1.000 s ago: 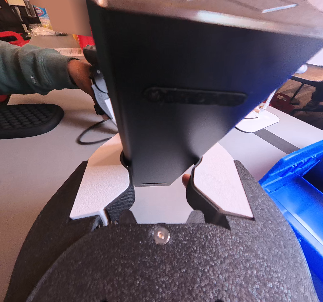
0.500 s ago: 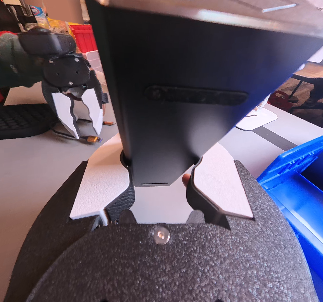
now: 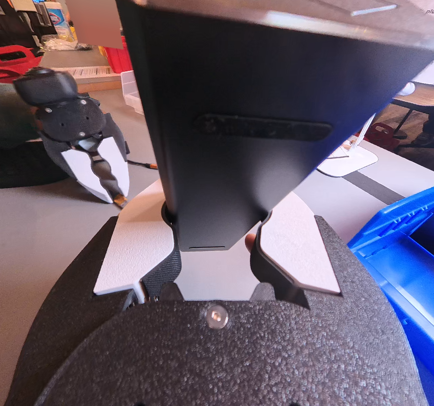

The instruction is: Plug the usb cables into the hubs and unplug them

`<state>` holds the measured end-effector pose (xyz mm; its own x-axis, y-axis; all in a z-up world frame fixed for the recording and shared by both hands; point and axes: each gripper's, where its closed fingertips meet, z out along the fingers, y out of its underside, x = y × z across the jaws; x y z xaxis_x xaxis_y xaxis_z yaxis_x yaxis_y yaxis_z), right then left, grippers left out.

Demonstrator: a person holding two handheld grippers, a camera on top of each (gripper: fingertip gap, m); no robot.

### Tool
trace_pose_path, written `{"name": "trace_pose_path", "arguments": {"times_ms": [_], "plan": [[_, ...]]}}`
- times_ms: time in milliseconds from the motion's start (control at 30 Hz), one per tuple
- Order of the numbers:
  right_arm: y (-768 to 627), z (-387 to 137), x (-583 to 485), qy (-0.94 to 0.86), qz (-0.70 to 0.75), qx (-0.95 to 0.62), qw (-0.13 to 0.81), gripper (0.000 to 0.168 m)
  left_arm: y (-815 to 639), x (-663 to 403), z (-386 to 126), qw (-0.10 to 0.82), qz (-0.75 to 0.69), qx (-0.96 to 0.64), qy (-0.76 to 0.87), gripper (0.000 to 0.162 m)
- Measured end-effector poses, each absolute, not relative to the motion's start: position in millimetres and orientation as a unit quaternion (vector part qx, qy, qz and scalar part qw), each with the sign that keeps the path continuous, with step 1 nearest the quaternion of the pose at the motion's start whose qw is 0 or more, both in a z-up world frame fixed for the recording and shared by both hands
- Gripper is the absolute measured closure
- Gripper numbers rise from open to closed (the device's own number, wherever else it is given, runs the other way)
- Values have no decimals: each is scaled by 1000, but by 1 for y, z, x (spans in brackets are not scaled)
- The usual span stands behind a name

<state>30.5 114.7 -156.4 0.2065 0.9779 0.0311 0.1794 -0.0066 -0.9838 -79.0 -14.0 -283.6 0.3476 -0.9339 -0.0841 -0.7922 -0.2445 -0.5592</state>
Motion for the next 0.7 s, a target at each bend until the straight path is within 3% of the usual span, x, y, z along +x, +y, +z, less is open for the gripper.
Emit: {"name": "trace_pose_path", "arguments": {"times_ms": [233, 533, 700], "plan": [[114, -156, 31, -492, 399, -586, 506, 95, -39, -43, -235, 411, -291, -614, 608, 147], [100, -160, 22, -514, 421, -560, 495, 95, -30, -45, -229, 428, -302, -615, 590, 147], [94, -164, 17, -515, 444, -555, 480, 95, -2, -58, -246, 430, -218, -676, 557, 147]]}}
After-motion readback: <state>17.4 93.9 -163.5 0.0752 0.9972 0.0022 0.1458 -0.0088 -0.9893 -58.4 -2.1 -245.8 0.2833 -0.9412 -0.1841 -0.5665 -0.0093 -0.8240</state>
